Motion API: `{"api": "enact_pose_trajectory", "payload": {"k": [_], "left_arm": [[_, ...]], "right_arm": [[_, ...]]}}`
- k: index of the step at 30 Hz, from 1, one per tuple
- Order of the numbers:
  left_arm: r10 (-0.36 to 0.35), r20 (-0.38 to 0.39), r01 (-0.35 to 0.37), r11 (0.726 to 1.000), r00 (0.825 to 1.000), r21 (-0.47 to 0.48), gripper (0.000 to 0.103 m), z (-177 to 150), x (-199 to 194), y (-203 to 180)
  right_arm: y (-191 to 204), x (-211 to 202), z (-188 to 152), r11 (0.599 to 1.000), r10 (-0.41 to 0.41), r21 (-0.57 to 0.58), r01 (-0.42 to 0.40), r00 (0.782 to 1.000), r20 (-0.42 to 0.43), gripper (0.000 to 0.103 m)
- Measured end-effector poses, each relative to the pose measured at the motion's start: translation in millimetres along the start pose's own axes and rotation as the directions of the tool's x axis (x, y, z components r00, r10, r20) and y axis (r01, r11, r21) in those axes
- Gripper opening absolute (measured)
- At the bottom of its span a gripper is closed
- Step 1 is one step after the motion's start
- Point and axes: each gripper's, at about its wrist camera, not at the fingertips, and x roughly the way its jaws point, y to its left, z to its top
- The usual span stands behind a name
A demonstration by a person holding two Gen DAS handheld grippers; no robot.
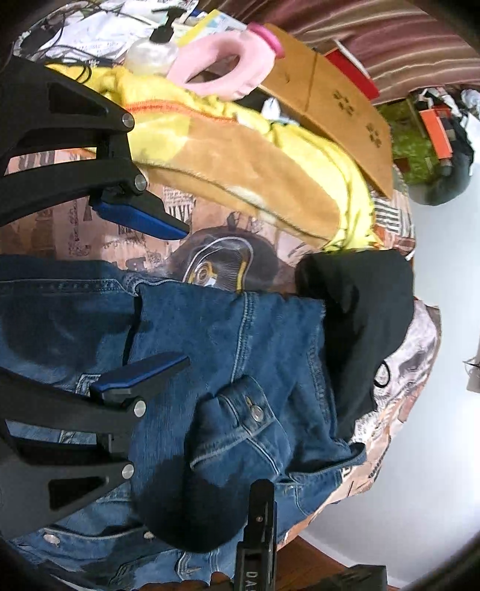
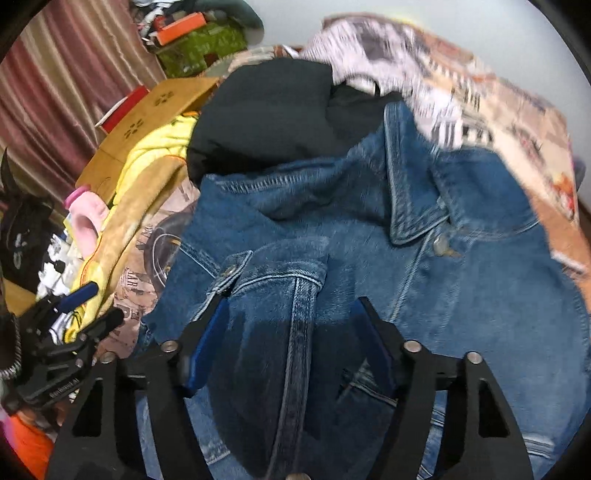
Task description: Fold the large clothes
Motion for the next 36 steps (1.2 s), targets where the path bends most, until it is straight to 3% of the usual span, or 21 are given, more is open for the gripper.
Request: {"api": "enact_pose_trajectory", "payload": {"k": [5, 10, 13, 23, 29, 33, 35, 36], "left_arm": [[-0.016, -0.055, 0.015, 1.000, 0.998, -0.012, 0.062, -2.9, 28.6, -0.7], [-0.032, -0.118, 0.028, 0.999, 0.993, -0.029, 0.062, -9.9, 53.1, -1.4], [-0.033, -0.164, 0.029, 0.999, 0.986, -0.027, 0.062, -18.6, 66.0, -3.6], [-0.024, -0.181, 0.019, 0.999, 0.983, -0.029, 0.063, -28.1, 71.8, -6.3], [0.004, -0.178, -0.007, 1.000, 0.984, -0.018, 0.064, -29.2, 74.3, -12.6], [0.013, -0.177, -0.015, 1.000, 0.984, -0.009, 0.064, -28.9, 71.4, -17.7], [0.028, -0.179, -0.029, 1.000, 0.983, -0.001, 0.064, -28.5, 71.5, -21.4], [0.031, -0.179, -0.032, 0.999, 0.983, -0.001, 0.064, -27.9, 71.2, -22.1]], "right_arm": [[-7.1, 21.5, -0.3, 0.998, 0.024, 0.051, -0.022, 0.999, -0.046, 0.057], [-5.2, 12.7, -2.6, 1.000, -0.015, 0.025, 0.015, 1.000, -0.007, 0.020], [-3.6, -1.5, -4.4, 1.000, -0.012, 0.015, 0.012, 0.999, 0.031, 0.011], [-3.1, -72.5, -16.2, 0.998, -0.065, 0.008, 0.065, 0.978, 0.199, 0.005], [-18.2, -132.4, -28.9, 0.984, -0.177, 0.052, 0.169, 0.920, 0.350, 0.005], [-33.5, -151.8, -42.1, 0.981, -0.189, 0.101, 0.163, 0.909, 0.371, 0.005], [-37.3, -156.5, -56.8, 0.961, -0.276, 0.119, 0.250, 0.879, 0.388, 0.004], [-38.4, -158.1, -63.2, 0.956, -0.294, 0.124, 0.267, 0.875, 0.385, 0.004]]}}
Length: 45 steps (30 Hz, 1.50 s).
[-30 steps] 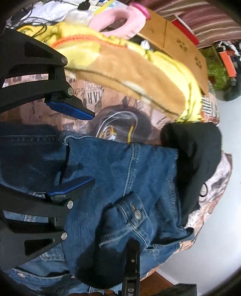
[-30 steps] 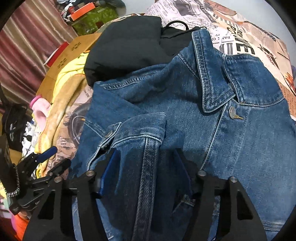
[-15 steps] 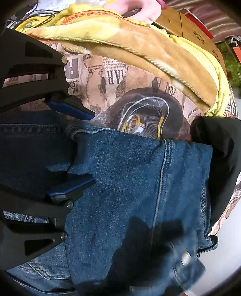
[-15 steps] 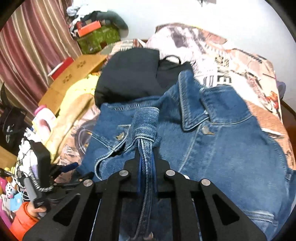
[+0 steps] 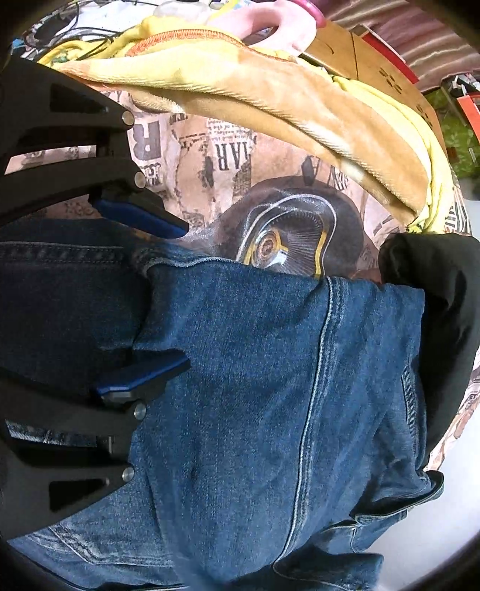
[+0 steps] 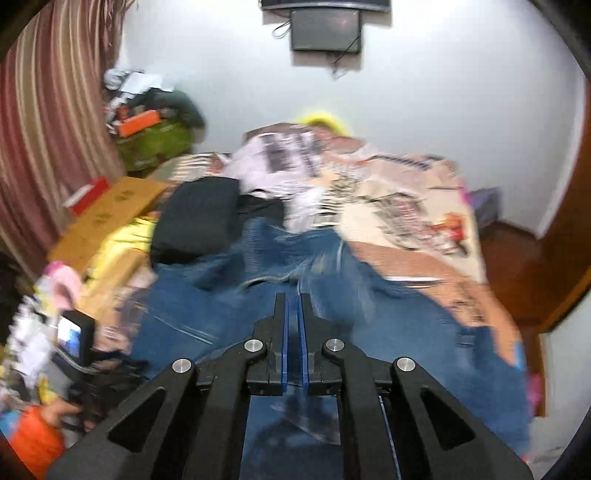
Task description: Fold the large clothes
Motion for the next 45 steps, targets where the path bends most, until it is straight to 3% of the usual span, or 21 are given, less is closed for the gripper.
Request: {"api": "enact_pose_trajectory", "payload": {"k": [6, 11, 16, 20, 26, 30, 33, 39, 41, 45], "left_arm": [[0.012, -0.011, -0.012, 1.000, 1.000, -0.006, 0.064, 2.1, 0.3, -1.4], [0.034, 0.007, -0.034, 0.999, 0.999, 0.038, 0.064, 6.8, -16.2, -11.4], [0.004, 0.078, -0.009, 0.998, 0.997, 0.061, 0.064, 19.9, -45.9, -27.3], [-0.075, 0.109, 0.068, 0.995, 0.991, 0.068, 0.064, 33.4, -62.6, -43.7], [-0.153, 0.092, 0.143, 0.984, 0.984, 0.108, 0.064, 44.8, -59.6, -71.7], [-0.197, 0.047, 0.191, 0.976, 0.979, 0.108, 0.064, 47.7, -44.7, -87.3], [-0.207, 0.024, 0.203, 0.974, 0.978, 0.097, 0.064, 47.7, -30.6, -95.2], [-0.211, 0.052, 0.207, 0.976, 0.976, 0.063, 0.072, 46.3, -23.6, -92.3], [-0.222, 0.056, 0.220, 0.974, 0.973, 0.051, 0.073, 44.5, -21.6, -89.2], [-0.227, 0.054, 0.225, 0.973, 0.972, 0.051, 0.073, 41.9, -23.5, -86.3]], "right_arm": [[-35.6, 4.4, -30.7, 0.997, -0.021, 0.066, 0.027, 0.996, -0.086, 0.004], [-71.9, 17.0, -47.7, 0.976, 0.062, 0.214, -0.024, 0.983, -0.173, 0.005], [-94.9, 44.1, -51.5, 0.906, 0.240, 0.401, -0.132, 0.943, -0.232, 0.014], [-94.0, 65.9, -54.7, 0.861, 0.323, 0.476, -0.178, 0.914, -0.244, 0.027], [-88.2, 96.6, -57.9, 0.838, 0.371, 0.514, -0.185, 0.883, -0.287, 0.030], [-83.5, 109.9, -53.0, 0.847, 0.355, 0.506, -0.165, 0.883, -0.307, 0.032], [-80.7, 114.7, -48.2, 0.852, 0.351, 0.498, -0.163, 0.883, -0.311, 0.045], [-75.1, 127.3, -45.2, 0.890, 0.274, 0.439, -0.121, 0.912, -0.305, 0.048], [-75.0, 132.9, -47.4, 0.897, 0.256, 0.429, -0.106, 0.916, -0.308, 0.047], [-77.2, 129.4, -45.5, 0.896, 0.242, 0.433, -0.095, 0.923, -0.299, 0.026]]}}
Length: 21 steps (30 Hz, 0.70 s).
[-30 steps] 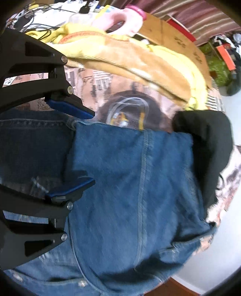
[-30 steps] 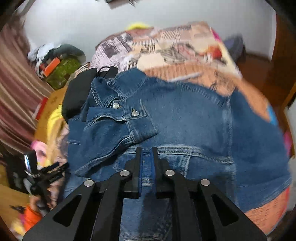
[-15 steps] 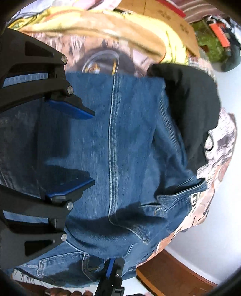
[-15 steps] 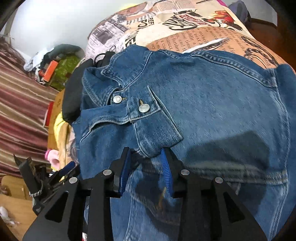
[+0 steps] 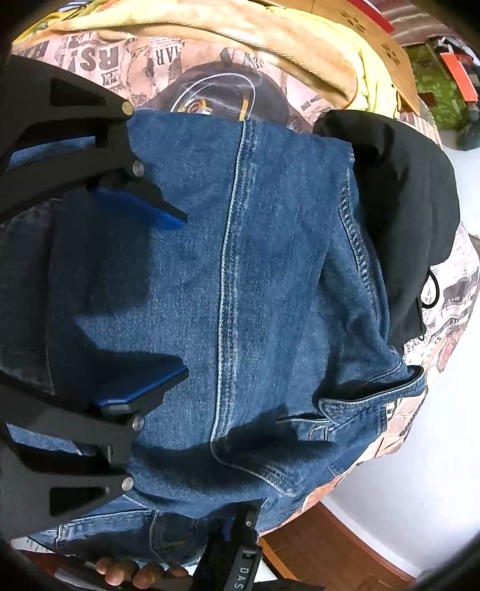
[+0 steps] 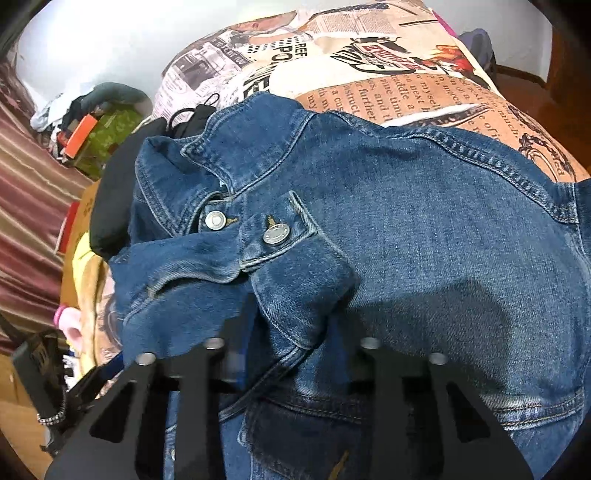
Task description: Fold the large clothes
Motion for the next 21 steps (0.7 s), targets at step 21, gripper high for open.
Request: {"api": "enact_pose_trajectory", "payload": {"k": [21], "left_arm": [[0.020, 0.005, -0.021, 0.978, 1.000, 0.207, 0.073, -23.8, -28.5, -66.6]], "right_arm": [[-12.2, -91.2, -66.6, 0.988, -0.111, -0.095, 0.121, 0.988, 0.107, 0.025]]}}
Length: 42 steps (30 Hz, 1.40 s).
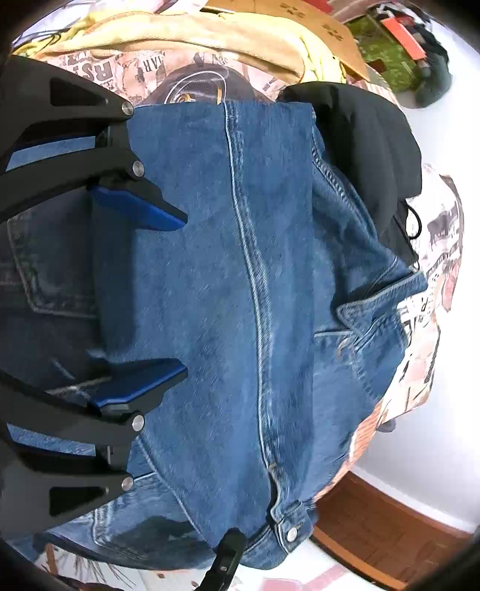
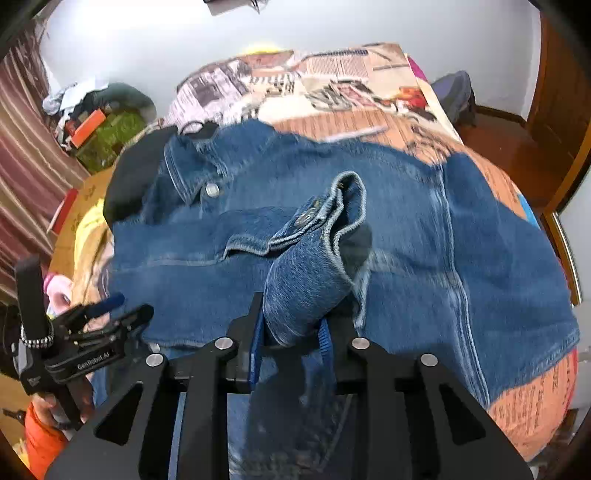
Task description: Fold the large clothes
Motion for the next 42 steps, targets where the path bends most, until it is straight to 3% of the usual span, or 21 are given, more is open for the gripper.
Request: {"api": "enact_pose_trajectory", "payload": {"k": [7, 15, 21, 24, 28, 32, 42], "left_arm": [[0.027, -0.003, -0.027, 1.000, 1.000, 0.001, 0.073, -4.2, -6.6, -3.8], [0.033, 0.088, -0.038, 0.998, 0.996, 0.054, 0.073, 11.9, -43.2, -30.1], [0.012, 0.183, -0.030, 0.995, 0.983, 0.094, 0.073, 29.9, -74.9, -61.1], [-0.012, 0.221, -0.014, 0.993, 0.975, 0.115, 0.073, 36.7, -87.7, -77.7], [-0.034, 0.261, -0.004, 0.990, 0.965, 0.143, 0.073, 44.1, -96.8, -100.0], [-0.050, 0.272, 0.002, 0.985, 0.961, 0.173, 0.073, 48.5, -93.4, -123.1], [-0.066, 0.191, 0.026, 0.979, 0.979, 0.204, 0.073, 49.6, -56.8, -152.7]], "right_arm": [[-12.5, -21.4, -7.2, 1.000, 0.012, 0.008, -0.012, 1.000, -0.015, 0.035], [-42.8, -77.2, -7.5, 0.995, -0.095, 0.030, 0.092, 0.984, 0.152, 0.036], [-89.2, -112.0, -10.7, 0.981, -0.158, 0.151, 0.125, 0.960, 0.230, 0.050], [-118.9, -125.0, -17.7, 0.965, -0.194, 0.225, 0.138, 0.949, 0.248, 0.051], [-152.4, -128.2, -27.7, 0.941, -0.210, 0.312, 0.132, 0.950, 0.231, 0.052], [-184.2, -115.0, -38.5, 0.913, -0.198, 0.389, 0.119, 0.966, 0.167, 0.052], [-242.8, -64.7, -68.1, 0.814, -0.040, 0.581, 0.001, 0.998, 0.055, 0.052]]}}
